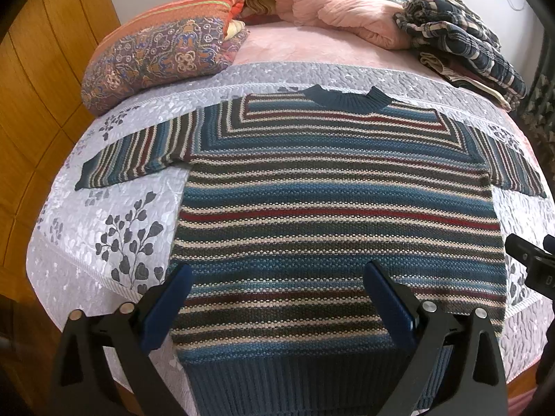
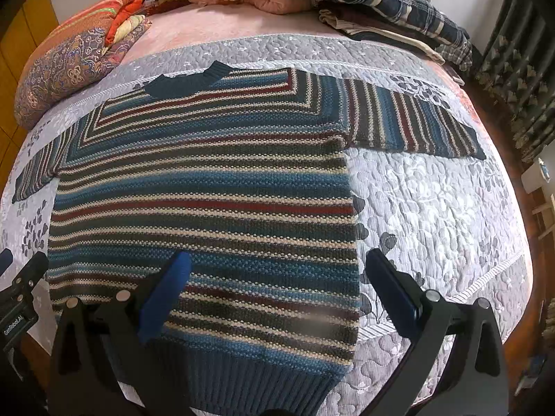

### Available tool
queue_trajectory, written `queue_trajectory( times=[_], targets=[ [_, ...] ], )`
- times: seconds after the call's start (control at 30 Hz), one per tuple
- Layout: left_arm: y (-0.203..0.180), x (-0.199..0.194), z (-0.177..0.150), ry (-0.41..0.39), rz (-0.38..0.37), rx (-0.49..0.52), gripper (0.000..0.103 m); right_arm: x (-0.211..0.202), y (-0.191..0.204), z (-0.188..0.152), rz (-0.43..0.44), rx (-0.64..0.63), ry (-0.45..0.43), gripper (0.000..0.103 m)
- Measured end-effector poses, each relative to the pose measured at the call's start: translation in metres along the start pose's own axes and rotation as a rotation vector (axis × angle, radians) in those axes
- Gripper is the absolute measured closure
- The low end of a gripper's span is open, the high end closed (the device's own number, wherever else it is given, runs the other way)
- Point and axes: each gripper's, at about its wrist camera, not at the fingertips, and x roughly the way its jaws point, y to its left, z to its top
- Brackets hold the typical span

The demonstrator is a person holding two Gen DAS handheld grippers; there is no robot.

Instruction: Fold small clothes

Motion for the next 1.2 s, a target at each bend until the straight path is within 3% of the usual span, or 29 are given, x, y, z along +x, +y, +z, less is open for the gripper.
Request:
queue_trajectory(
  times=[0.3,0.43,0.57,0.67,0.77,0.83,0.97,1.2],
  targets=[
    [-0.009,0.005,0.012,0.011,0.000,-0.008,0.004,0.011,-0.021,0.015,0.055,0.038,0.056,0.003],
    [-0.018,0.013,0.024,0.020,-0.017,-0.029,0.004,0.025,-0.082,0.046,0.073,0.201,0.118,0.003],
    [-0.031,0.023,0.031,0.043,-0.023,-0.037,0.004,0.036,-0.150,0.071,0.091,0.345,0.114,0.003],
    [-0.049,0.035,0.042,0.049,-0.020,-0.010,0.004,0.055,-0.197,0.094,0.130,0.400,0.135,0.003],
    [-0.068,0.057,0.064,0.048,-0.033,-0.001,0.004,0.080,-0.239,0.111,0.114,0.425,0.149,0.003],
    [-0.077,0.070,0.078,0.047,-0.067,-0.012,0.004,0.101,-0.277,0.115,0.076,0.459,0.164,0.003],
    [-0.102,0.095,0.112,0.017,-0.114,-0.023,0.004,0.136,-0.350,0.109,0.116,0.616,0.187,0.003],
    [-0.137,0.139,0.145,0.031,-0.226,-0.055,0.004,0.175,-0.409,0.112,0.145,0.744,0.176,0.003]
  ],
)
